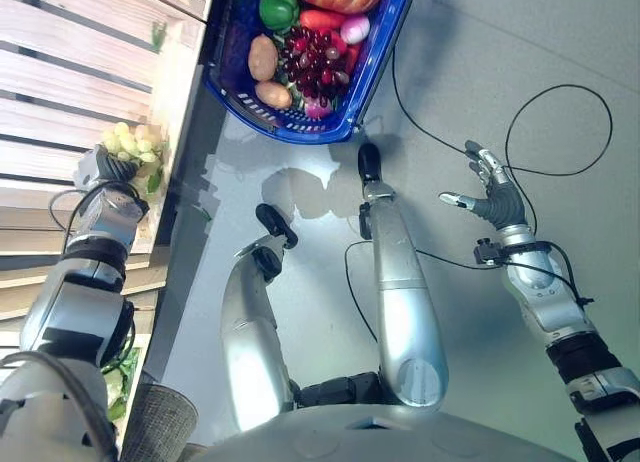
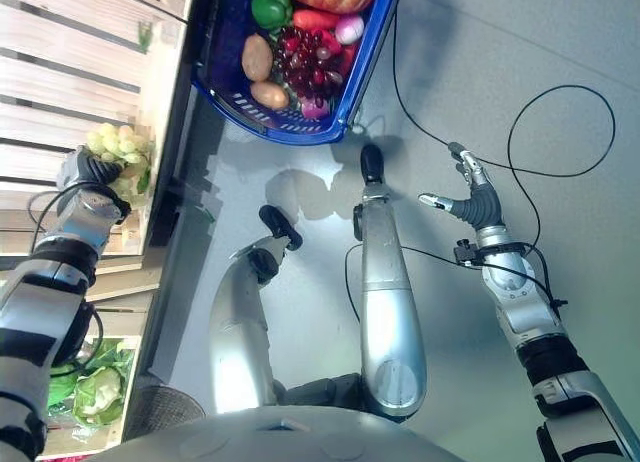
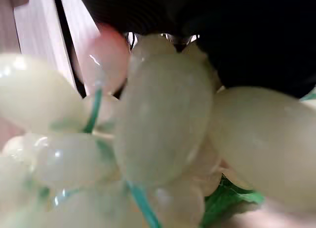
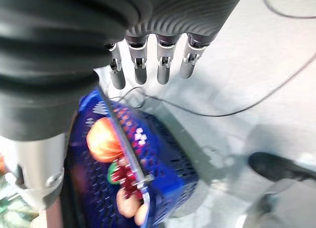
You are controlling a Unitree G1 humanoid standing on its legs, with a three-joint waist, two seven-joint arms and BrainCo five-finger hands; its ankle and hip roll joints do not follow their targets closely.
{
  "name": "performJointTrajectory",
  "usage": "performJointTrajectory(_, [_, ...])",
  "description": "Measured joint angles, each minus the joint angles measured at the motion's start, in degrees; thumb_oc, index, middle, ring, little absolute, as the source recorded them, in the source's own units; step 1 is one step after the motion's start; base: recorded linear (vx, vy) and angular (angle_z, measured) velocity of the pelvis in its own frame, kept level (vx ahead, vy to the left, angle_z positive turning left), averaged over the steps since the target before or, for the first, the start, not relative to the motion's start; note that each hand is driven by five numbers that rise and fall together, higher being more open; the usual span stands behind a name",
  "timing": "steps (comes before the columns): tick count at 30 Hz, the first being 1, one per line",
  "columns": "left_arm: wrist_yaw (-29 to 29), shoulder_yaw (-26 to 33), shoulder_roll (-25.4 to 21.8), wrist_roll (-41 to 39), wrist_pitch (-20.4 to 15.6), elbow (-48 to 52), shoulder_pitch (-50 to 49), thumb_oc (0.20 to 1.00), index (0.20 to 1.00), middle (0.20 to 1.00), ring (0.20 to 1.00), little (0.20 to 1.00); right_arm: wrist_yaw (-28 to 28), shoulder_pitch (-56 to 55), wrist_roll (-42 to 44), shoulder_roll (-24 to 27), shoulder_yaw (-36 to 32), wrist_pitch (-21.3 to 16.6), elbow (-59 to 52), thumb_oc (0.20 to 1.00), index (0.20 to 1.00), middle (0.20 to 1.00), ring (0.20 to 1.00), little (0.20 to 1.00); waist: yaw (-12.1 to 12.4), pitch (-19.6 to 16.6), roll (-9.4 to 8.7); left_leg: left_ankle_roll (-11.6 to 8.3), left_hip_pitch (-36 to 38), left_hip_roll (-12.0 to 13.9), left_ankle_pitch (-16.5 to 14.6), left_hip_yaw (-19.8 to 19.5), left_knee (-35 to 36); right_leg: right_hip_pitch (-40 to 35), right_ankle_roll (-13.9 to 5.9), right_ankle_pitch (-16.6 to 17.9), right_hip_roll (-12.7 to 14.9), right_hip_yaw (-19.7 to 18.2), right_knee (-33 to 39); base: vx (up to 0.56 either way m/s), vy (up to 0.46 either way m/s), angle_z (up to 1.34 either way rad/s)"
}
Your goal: Pick up fruits and vegetables into the basket
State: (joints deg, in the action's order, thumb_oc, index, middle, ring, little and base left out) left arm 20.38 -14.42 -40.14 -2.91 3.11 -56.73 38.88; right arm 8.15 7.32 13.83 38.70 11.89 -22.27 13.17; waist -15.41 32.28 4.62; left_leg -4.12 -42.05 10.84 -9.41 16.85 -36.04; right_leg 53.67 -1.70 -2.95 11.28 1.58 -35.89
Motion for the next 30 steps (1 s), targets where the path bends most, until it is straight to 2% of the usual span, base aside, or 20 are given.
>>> performJointTrajectory(2, [-0.6,2.2,1.1,-2.5,-2.0,3.9,-2.6,0.2,0.2,0.2,0.2,0.2,-0.4,-0.4,-0.9,-0.5,-0.5,1.7,-0.6,1.0,1.0,1.0,1.0,1.0,0.6,0.0,-0.02,-0.11,2.1,-0.1,0.2,-0.1,0.9,-2.3,-0.04,0.0,0.0,0.5,0.8,-0.01,-0.017,0.05])
performJointTrajectory(5, [-1.8,4.4,2.7,-6.2,-6.0,13.3,-8.5,0.2,0.2,0.2,0.2,0.2,-1.3,-2.1,-2.2,-1.7,-2.5,7.1,-1.8,1.0,1.0,1.0,1.0,1.0,2.1,0.0,-0.02,-0.23,6.1,-0.7,0.7,-0.2,2.9,-6.1,-0.37,-0.3,0.1,0.8,1.9,-0.01,-0.021,0.05])
performJointTrajectory(8, [-1.9,6.6,4.2,-7.2,-8.9,20.3,-13.8,0.2,0.2,0.2,0.2,0.2,-2.5,-3.2,-3.5,-2.0,-2.8,10.9,-2.2,1.0,1.0,1.0,1.0,1.0,3.1,0.0,-0.06,-0.36,9.3,-1.1,1.3,-0.1,4.8,-9.2,-0.45,-0.3,0.2,1.1,3.0,-0.01,-0.02,0.03])
performJointTrajectory(12, [-2.1,8.4,5.7,-7.4,-12.7,29.4,-20.3,0.2,0.2,0.2,0.2,0.2,-3.6,-5.0,-5.2,-2.5,-3.2,13.4,-4.5,1.0,1.0,1.0,1.0,1.0,4.5,0.0,-0.04,-0.52,13.5,-1.3,2.2,-0.4,7.5,-13.4,-0.65,-0.5,0.4,2.2,4.8,-0.01,-0.028,0.06])
performJointTrajectory(17, [-4.5,9.8,6.1,-9.6,-13.6,37.8,-23.4,0.2,0.2,0.2,0.2,0.2,-5.3,-4.5,-8.4,-3.1,-3.4,16.8,-7.5,1.0,1.0,1.0,1.0,1.0,6.4,0.0,-0.05,-0.77,16.0,-2.2,3.3,-0.8,9.6,-15.7,-0.41,-0.3,0.4,2.6,5.5,0.0,-0.048,0.07])
performJointTrajectory(21, [-8.2,10.5,6.1,-11.1,-16.4,45.2,-25.3,0.2,0.2,0.2,0.2,0.2,-7.1,-4.0,-11.2,-3.8,-2.8,20.0,-11.5,1.0,1.0,1.0,1.0,1.0,7.8,0.0,-0.01,-0.98,19.9,-2.2,3.9,-1.3,11.6,-19.9,-0.44,-0.3,0.3,3.7,7.0,0.02,-0.066,0.06])
performJointTrajectory(27, [-14.9,10.4,6.5,-11.9,-17.4,54.3,-25.3,0.2,0.2,0.2,0.2,0.2,-8.2,1.2,-12.9,-3.9,-0.3,24.6,-16.3,1.0,1.0,1.0,1.0,1.0,9.3,0.0,0.04,-1.16,23.7,-2.7,4.6,-1.8,13.3,-23.7,-0.37,-0.3,0.4,4.4,7.5,0.0,-0.07,0.06])
performJointTrajectory(30, [-20.6,10.4,7.9,-14.2,-18.4,58.0,-24.6,0.2,0.2,0.2,0.2,0.2,-8.8,5.3,-13.3,-4.2,2.7,27.7,-17.9,1.0,1.0,1.0,1.0,1.0,10.0,0.0,0.08,-1.16,26.7,-3.0,5.1,-2.5,14.8,-27.1,-0.7,-0.6,0.9,5.4,8.9,0.06,-0.083,0.12])
